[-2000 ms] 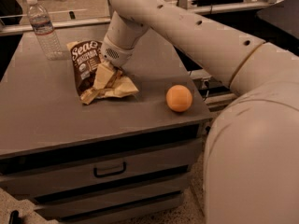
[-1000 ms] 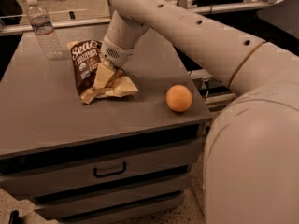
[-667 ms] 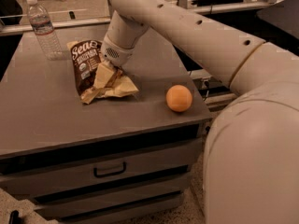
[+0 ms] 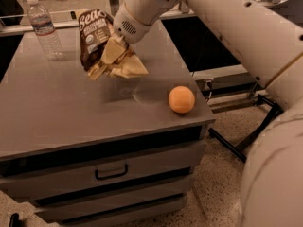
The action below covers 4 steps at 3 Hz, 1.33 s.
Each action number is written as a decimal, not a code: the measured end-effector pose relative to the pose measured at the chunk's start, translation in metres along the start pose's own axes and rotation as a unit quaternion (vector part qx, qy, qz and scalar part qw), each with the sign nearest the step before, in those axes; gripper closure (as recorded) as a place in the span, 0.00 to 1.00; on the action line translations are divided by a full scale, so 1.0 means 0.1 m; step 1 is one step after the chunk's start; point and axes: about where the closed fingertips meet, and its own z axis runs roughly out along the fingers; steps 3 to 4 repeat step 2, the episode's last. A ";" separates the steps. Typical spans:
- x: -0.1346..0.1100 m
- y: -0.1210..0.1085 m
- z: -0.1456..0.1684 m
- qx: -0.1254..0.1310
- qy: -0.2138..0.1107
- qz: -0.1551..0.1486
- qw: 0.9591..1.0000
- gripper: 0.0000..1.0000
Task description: Pick brown chip bag
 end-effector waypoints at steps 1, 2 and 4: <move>-0.08 -0.03 -0.26 -0.006 -0.031 -0.015 0.999 1.00; -0.10 -0.03 -0.29 -0.006 -0.035 -0.017 0.999 1.00; -0.10 -0.03 -0.29 -0.006 -0.035 -0.017 0.999 1.00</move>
Offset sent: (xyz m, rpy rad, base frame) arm 0.0000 -0.0090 0.0233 0.0530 -0.0209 0.0298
